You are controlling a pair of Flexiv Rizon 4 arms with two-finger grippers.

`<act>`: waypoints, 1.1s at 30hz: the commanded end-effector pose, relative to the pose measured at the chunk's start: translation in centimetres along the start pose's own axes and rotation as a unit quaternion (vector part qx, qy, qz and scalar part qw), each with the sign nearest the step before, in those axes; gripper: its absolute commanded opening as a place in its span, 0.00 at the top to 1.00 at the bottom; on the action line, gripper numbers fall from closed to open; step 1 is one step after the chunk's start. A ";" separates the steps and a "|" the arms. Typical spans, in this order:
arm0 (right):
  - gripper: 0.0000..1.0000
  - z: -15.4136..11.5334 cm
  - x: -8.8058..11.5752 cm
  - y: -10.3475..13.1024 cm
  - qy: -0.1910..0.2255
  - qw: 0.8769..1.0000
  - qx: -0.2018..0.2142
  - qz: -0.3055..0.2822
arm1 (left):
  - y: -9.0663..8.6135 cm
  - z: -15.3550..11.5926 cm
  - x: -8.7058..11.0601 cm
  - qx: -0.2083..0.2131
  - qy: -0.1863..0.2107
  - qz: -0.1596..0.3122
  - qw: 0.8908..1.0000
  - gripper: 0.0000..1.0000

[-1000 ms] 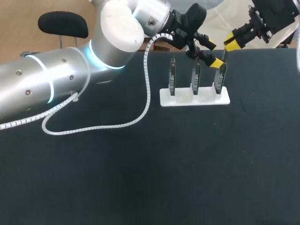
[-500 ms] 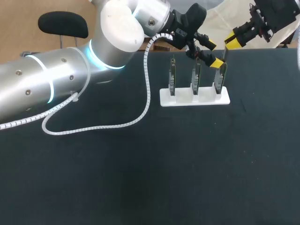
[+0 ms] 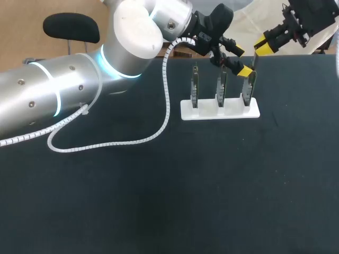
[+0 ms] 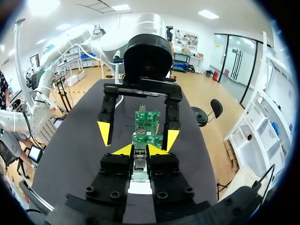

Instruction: Pick up the optical module with the left hand, and insert it into the network port with the right hand.

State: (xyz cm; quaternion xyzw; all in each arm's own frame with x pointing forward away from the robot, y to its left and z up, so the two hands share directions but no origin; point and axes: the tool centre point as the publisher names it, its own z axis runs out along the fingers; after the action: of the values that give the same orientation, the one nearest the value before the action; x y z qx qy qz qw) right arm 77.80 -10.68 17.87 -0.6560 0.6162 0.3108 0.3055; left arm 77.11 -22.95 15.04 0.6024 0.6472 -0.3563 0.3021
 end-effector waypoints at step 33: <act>1.00 0.2 0.0 0.1 -0.001 1.000 0.005 0.000 | 0.1 0.0 -0.1 0.001 0.002 -0.001 1.000 0.00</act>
State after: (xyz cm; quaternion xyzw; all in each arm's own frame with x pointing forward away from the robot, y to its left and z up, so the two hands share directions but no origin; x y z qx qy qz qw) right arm 77.86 -10.51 17.70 -0.6543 0.6170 0.3096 0.3087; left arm 77.11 -22.95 15.04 0.6024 0.6472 -0.3564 0.3021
